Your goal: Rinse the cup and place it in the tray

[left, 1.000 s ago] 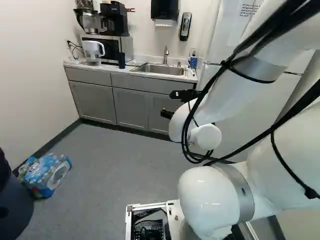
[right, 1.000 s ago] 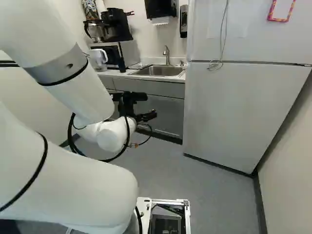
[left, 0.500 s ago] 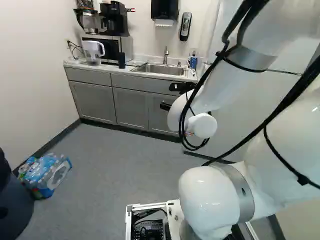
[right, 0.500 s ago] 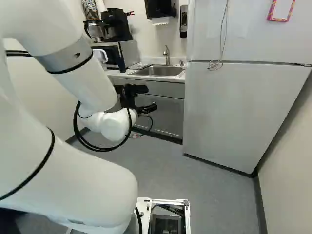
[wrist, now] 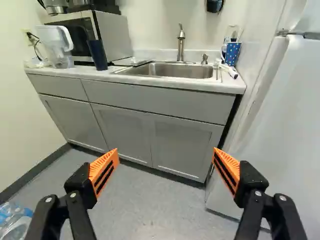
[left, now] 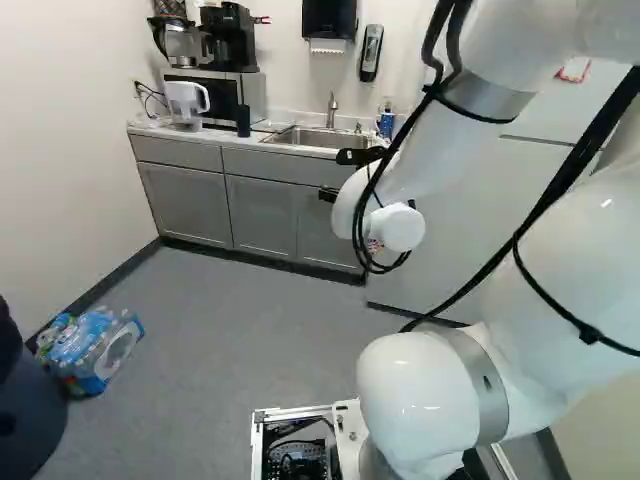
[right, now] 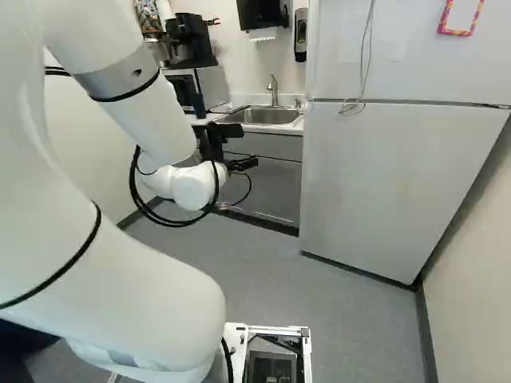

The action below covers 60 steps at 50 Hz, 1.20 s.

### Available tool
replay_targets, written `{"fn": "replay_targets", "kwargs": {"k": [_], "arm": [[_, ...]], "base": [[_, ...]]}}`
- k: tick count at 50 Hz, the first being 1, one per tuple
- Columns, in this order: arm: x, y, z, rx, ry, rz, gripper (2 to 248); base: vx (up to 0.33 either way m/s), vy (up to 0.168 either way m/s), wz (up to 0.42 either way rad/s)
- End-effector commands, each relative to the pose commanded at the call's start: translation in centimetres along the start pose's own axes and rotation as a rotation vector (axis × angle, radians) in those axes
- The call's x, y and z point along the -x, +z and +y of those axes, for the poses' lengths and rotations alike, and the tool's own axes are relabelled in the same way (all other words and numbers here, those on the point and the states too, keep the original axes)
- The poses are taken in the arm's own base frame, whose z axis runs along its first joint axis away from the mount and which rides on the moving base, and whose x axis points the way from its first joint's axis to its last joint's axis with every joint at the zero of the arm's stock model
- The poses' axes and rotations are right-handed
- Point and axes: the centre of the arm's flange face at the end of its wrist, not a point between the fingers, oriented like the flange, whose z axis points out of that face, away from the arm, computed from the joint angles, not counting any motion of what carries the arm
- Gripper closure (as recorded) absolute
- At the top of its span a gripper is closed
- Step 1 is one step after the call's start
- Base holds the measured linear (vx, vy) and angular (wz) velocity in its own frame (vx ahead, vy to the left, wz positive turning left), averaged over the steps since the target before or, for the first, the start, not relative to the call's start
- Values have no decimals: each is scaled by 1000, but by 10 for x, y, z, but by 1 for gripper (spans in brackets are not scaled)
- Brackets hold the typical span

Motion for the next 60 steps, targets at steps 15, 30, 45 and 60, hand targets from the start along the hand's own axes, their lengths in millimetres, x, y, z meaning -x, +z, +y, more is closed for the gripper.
{"fn": "replay_targets", "kwargs": {"k": [15,30,45,60], "arm": [[-20,21,0,0,0,16,3],[-40,39,0,0,0,33,3],[-59,57,0,0,0,50,3],[-78,74,0,0,0,67,3]], "base": [[0,0,0],[0,0,0],[0,0,0],[0,0,0]]}}
